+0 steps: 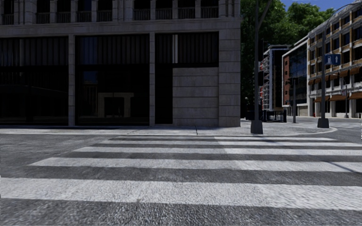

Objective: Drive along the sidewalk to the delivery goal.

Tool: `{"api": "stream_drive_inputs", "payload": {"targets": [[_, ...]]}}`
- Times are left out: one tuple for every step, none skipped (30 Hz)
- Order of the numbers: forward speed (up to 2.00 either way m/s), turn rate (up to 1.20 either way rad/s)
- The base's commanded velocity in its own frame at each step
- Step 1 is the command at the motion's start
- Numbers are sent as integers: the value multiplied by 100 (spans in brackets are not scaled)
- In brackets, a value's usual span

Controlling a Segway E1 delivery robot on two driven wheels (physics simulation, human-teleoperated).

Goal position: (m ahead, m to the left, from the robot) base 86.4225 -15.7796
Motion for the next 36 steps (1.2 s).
{"api": "stream_drive_inputs", "payload": {"targets": [[200,-29],[200,0],[200,0],[200,0],[200,0],[200,0],[200,0],[200,0],[200,0],[200,0],[200,0],[200,0],[200,0],[200,0],[200,0],[200,0],[200,0],[200,0],[200,0],[200,0],[200,0],[200,0],[200,0],[200,0],[200,0],[200,0],[200,0],[200,0],[200,0],[200,0],[200,0],[200,0],[200,0],[200,0],[200,0],[200,0]]}}
